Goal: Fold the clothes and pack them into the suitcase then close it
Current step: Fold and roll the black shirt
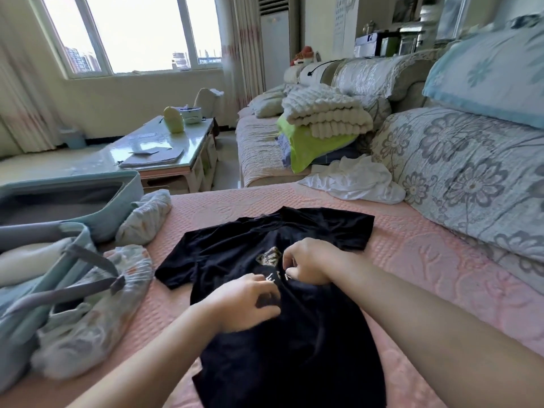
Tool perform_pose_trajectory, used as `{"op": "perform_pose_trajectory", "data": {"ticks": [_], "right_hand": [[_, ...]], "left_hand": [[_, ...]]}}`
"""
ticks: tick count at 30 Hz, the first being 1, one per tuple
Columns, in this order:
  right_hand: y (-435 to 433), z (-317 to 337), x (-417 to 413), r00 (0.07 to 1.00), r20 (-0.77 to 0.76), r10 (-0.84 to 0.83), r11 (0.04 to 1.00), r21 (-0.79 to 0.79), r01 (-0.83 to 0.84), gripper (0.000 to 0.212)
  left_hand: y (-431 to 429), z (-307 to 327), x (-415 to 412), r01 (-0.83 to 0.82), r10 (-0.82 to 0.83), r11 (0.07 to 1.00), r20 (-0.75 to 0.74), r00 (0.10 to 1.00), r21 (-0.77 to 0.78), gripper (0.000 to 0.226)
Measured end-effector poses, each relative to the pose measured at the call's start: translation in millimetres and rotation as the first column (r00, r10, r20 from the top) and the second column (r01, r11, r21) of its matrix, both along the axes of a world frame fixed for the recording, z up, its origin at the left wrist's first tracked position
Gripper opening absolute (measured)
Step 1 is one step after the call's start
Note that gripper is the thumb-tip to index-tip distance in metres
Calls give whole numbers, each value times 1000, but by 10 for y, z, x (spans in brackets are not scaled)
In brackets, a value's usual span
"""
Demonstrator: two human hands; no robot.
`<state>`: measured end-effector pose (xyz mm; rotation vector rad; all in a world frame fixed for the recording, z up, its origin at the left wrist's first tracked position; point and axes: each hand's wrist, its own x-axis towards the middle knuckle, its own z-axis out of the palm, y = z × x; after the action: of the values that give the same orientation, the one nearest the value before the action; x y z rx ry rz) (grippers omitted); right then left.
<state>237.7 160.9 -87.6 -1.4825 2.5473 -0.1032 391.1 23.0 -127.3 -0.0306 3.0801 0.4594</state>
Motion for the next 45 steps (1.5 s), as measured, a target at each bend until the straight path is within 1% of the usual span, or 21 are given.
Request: {"op": "perform_pose_trajectory", "data": {"ticks": [5, 8, 10, 11, 13, 15, 19, 21, 23, 25, 27, 28, 29, 31, 33, 35, 36, 39, 41, 43, 45], "right_hand": [[254, -9, 580, 997, 74, 23, 999, 26, -25, 19], [404, -81, 880, 985, 173, -3, 994, 105, -15, 48], [508, -171, 1064, 971, 238, -24, 975, 219, -29, 81], [566, -229, 1137, 978, 206, -1, 963, 263, -54, 98], [656, -325, 1258, 995, 84, 62, 940, 329, -86, 126], [705, -369, 1368, 997, 36, 74, 929, 362, -82, 141], [839, -263, 1354, 993, -63, 98, 977, 195, -84, 114], [950, -147, 1242, 994, -87, 68, 996, 54, -64, 86], [1034, -62, 1145, 999, -39, 2, 1000, -12, -3, 62], [1107, -37, 1088, 995, 100, -11, 1000, 28, 8, 48], [1201, -57, 1096, 910, 411, -51, 990, 143, -8, 35], [1240, -62, 1109, 842, 533, -83, 984, 176, -14, 33], [1275, -86, 1101, 794, 600, -103, 986, 167, 1, 34], [1334, -141, 1035, 794, 597, -114, 993, 37, 115, 24], [1398, -180, 909, 879, 438, -188, 958, -114, 262, 23], [1490, -206, 819, 924, 168, -343, 925, -110, 364, 23], [1527, -227, 788, 904, 46, -426, 903, -39, 428, 27], [1606, -348, 798, 812, -68, -579, 795, 172, 581, 45], [1620, -431, 804, 791, 14, -612, 783, 148, 604, 46], [1621, -477, 822, 799, 172, -576, 815, 41, 578, 34], [1665, -444, 838, 822, 269, -502, 843, -61, 534, 28]], "left_hand": [[83, 39, 557, 48, -60, 989, -82, 995, -139, 66], [251, -42, 831, 82, -62, 976, 104, 993, -202, 77], [281, -146, 944, 103, -45, 952, 199, 979, -289, 84], [276, -178, 966, 88, -34, 959, 200, 979, -268, 80], [236, -184, 989, 54, -36, 990, 141, 989, -127, 50], [177, -163, 1017, 53, -51, 998, 46, 998, -40, 19], [21, 49, 1113, -56, 69, 990, -95, 993, 133, 9], [-72, 309, 1167, -178, 184, 978, -44, 982, 109, 19], [-137, 502, 1237, -238, 248, 968, 144, 958, -81, 24], [-127, 519, 1324, -248, 345, 931, 427, 836, -267, 24], [-25, 422, 1352, -274, 395, 919, 639, 660, -284, 25], [29, 376, 1316, -276, 359, 933, 676, 644, -233, 26], [94, 352, 1272, -284, 332, 942, 633, 699, -180, 25], [267, 345, 1205, -241, 283, 958, 369, 885, -156, 16], [516, 273, 1168, -109, 130, 986, 175, 976, -126, 25], [766, 126, 1142, 21, -15, 999, 192, 981, -28, 50], [871, 62, 1132, 69, -54, 996, 240, 969, -55, 65], [1080, -133, 1075, 207, -125, 921, 254, 959, -331, 90], [1159, -157, 1021, 212, -163, 923, 171, 972, -321, 69], [1173, -159, 966, 190, -178, 962, 74, 981, -194, 35], [1182, -158, 921, 171, -171, 983, 6, 985, -65, 20]]}}
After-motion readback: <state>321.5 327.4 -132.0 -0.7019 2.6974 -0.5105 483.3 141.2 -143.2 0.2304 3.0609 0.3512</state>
